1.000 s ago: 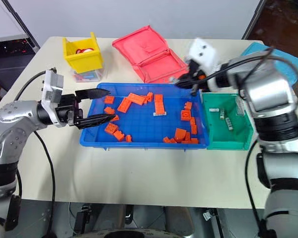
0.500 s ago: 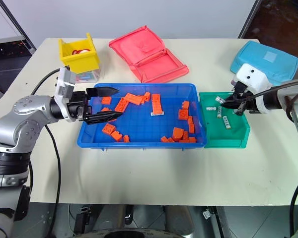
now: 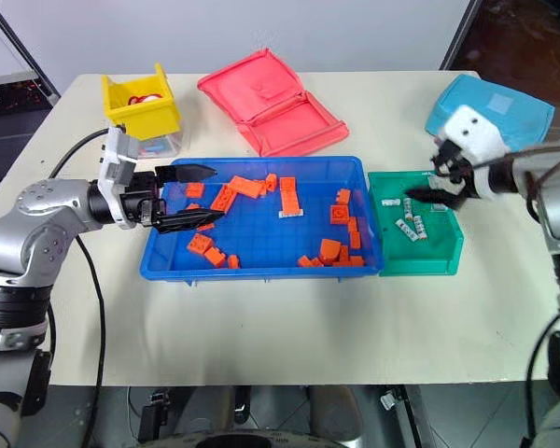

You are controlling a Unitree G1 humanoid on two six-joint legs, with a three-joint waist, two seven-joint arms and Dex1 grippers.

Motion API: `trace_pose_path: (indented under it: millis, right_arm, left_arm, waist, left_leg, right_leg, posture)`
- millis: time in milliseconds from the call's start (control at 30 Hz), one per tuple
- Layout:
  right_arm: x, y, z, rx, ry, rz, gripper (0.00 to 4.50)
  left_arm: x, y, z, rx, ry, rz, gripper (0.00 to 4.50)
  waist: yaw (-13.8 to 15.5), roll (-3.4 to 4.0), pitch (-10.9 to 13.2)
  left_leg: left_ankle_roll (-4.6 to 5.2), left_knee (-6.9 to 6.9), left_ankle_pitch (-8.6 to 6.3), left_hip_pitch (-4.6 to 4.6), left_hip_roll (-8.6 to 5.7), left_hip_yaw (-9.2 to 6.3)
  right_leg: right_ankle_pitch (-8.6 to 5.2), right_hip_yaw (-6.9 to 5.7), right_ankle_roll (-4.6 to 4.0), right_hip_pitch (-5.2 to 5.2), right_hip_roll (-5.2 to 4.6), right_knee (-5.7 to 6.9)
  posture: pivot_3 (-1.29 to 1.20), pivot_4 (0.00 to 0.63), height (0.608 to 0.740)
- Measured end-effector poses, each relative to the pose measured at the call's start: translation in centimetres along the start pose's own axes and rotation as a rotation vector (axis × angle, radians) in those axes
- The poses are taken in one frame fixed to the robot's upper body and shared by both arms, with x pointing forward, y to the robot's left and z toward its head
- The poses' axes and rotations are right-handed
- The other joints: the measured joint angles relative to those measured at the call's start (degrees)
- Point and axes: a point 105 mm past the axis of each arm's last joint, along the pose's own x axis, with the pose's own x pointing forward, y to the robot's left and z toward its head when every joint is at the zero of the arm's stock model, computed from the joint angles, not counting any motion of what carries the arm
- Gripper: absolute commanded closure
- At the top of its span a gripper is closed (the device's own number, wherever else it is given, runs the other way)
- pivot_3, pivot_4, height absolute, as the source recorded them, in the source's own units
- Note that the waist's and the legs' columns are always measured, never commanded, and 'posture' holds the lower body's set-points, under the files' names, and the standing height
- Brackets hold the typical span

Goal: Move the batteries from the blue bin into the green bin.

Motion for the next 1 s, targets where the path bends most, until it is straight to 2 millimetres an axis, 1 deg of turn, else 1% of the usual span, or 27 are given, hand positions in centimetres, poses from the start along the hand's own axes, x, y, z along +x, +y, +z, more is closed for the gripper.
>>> trace_pose_path:
  millis: [33, 100, 133, 167, 233, 367, 433, 500, 667, 767, 1000]
  right_arm:
    - [0.6, 0.3, 1.2, 0.012, -0.04, 0.007, 0.08]
    - [2.6, 1.6, 3.6, 0.072, -0.14, 0.038, 0.08]
    - [3.8, 2.6, 4.7, 0.113, -0.183, 0.061, 0.08]
    - [5.3, 4.0, 5.7, 0.166, -0.224, 0.097, 0.08]
    - [7.2, 5.9, 6.4, 0.248, -0.242, 0.136, 0.08]
    - [10.4, 8.5, 7.2, 0.381, -0.248, 0.131, 0.08]
    - [11.5, 9.5, 7.2, 0.418, -0.231, 0.126, 0.08]
    - [12.3, 10.0, 7.1, 0.443, -0.218, 0.103, 0.08]
    - [14.0, 11.7, 5.1, 0.514, -0.138, 0.067, 0.08]
    - [14.4, 12.3, 4.0, 0.529, -0.092, 0.07, 0.08]
    - [14.3, 12.8, 3.6, 0.509, -0.069, 0.07, 0.08]
  left_arm:
    - [-0.2, 0.0, -0.2, 0.0, 0.007, 0.009, 0.0]
    - [-0.6, 0.2, -0.7, -0.013, 0.016, 0.034, 0.0]
    - [-0.7, 0.3, -0.8, -0.016, 0.017, 0.047, 0.0]
    - [-0.7, 0.3, -0.7, -0.012, 0.016, 0.056, 0.0]
    - [-0.8, 0.2, -0.6, -0.002, 0.016, 0.065, 0.0]
    - [-1.5, 0.3, -0.9, -0.009, 0.02, 0.111, 0.0]
    - [-1.5, 0.2, -0.8, -0.001, 0.019, 0.118, 0.0]
    - [-1.6, 0.0, -0.8, 0.003, 0.019, 0.131, 0.0]
    - [-2.0, -0.6, -1.2, -0.014, 0.018, 0.154, 0.0]
    - [-2.1, -0.8, -1.3, -0.015, 0.02, 0.167, 0.0]
    - [-2.1, -0.8, -1.4, -0.014, 0.02, 0.18, 0.0]
  waist:
    - [0.1, 0.0, 0.0]
    - [0.0, -0.01, 0.0]
    - [0.0, -0.02, 0.0]
    - [0.1, -0.02, 0.0]
    - [0.6, -0.02, 0.0]
    - [1.1, -0.03, 0.0]
    - [1.1, -0.03, 0.0]
    - [1.0, -0.04, 0.0]
    - [0.5, -0.04, 0.0]
    - [0.5, -0.04, 0.0]
    - [0.5, -0.04, 0.0]
  left_leg:
    - [0.0, -0.01, 0.0, -0.01, 0.0, -0.02]
    - [0.0, 0.0, 0.0, -0.03, 0.01, -0.03]
    - [0.0, 0.01, 0.0, -0.03, 0.01, -0.04]
    - [0.0, 0.0, 0.0, -0.05, 0.01, -0.05]
    - [0.0, 0.0, 0.0, -0.11, -0.02, -0.06]
    - [-0.01, 0.01, 0.0, -0.17, -0.15, -0.08]
    - [-0.01, 0.03, 0.0, -0.2, -0.2, -0.08]
    - [-0.01, 0.04, 0.0, -0.19, -0.21, -0.08]
    - [-0.01, 0.02, 0.0, -0.16, -0.19, -0.09]
    - [-0.01, 0.02, 0.0, -0.16, -0.19, -0.08]
    - [-0.01, 0.02, 0.0, -0.14, -0.18, -0.07]
  right_leg:
    - [0.0, -0.01, 0.0, 0.0, 0.02, 0.0]
    - [0.0, 0.0, 0.0, -0.01, 0.01, 0.01]
    - [0.0, 0.0, 0.0, -0.02, 0.02, 0.03]
    - [0.0, -0.01, -0.01, -0.05, 0.01, 0.09]
    - [0.0, -0.01, -0.01, -0.1, -0.02, 0.14]
    - [0.0, -0.04, -0.01, -0.13, -0.19, 0.21]
    - [0.0, -0.04, -0.01, -0.15, -0.23, 0.21]
    - [0.0, -0.04, -0.01, -0.14, -0.24, 0.22]
    - [0.0, -0.04, -0.01, -0.17, -0.19, 0.28]
    - [0.0, -0.04, -0.01, -0.17, -0.19, 0.28]
    - [0.0, -0.04, -0.01, -0.17, -0.17, 0.28]
  posture:
    - [0.0, 0.15, 0.74]
    - [0.0, 0.15, 0.74]
    - [0.0, 0.15, 0.74]
    - [0.0, 0.15, 0.74]
    - [0.0, 0.15, 0.74]
    - [0.0, 0.15, 0.74]
    - [0.0, 0.15, 0.74]
    - [0.0, 0.15, 0.74]
    - [0.0, 0.15, 0.74]
    - [0.0, 0.15, 0.74]
    - [0.0, 0.15, 0.74]
